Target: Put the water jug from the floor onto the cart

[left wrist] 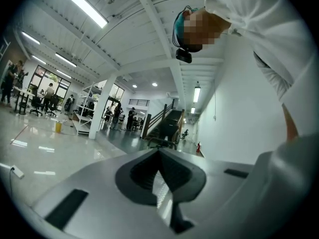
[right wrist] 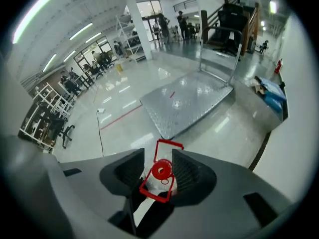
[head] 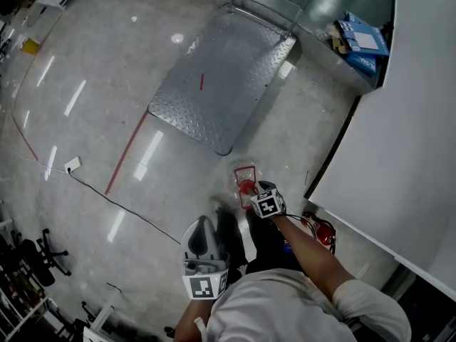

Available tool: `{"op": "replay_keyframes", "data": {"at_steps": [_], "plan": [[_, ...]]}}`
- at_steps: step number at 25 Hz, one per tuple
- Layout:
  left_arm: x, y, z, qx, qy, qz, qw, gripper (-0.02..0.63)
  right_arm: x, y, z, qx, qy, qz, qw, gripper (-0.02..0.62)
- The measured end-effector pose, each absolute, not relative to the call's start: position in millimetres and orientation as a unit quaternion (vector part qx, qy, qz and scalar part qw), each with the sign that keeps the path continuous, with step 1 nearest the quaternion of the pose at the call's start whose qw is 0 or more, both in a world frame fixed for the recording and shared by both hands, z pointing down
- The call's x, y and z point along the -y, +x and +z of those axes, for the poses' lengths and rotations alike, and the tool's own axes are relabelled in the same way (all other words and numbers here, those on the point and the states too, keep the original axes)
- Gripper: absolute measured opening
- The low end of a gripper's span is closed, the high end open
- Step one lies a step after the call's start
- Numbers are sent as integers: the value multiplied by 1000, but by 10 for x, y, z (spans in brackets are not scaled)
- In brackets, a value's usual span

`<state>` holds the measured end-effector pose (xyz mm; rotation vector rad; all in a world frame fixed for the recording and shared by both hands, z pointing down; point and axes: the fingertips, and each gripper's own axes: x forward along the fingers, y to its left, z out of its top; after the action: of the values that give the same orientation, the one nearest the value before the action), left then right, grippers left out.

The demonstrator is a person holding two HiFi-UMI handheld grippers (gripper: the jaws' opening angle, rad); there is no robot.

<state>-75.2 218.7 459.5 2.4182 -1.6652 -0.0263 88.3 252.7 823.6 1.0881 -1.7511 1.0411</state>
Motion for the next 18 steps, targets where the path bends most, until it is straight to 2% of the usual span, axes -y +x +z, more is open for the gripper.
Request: {"op": "replay_keyframes", "data": {"at_steps": [4, 10, 18], "plan": [[-2083, -828, 4750, 567, 815, -1, 115, 3, -2683, 798, 8903, 667, 400, 440, 449, 221], [-2097, -995, 5164, 574, 806, 26, 145, 3, -2828, 747, 9557, 638, 383, 437, 505, 265], [-2199, -1199, 5484, 587, 790, 45, 171, 3, -2981, 735, 9996, 607, 385, 478, 505, 275]]}}
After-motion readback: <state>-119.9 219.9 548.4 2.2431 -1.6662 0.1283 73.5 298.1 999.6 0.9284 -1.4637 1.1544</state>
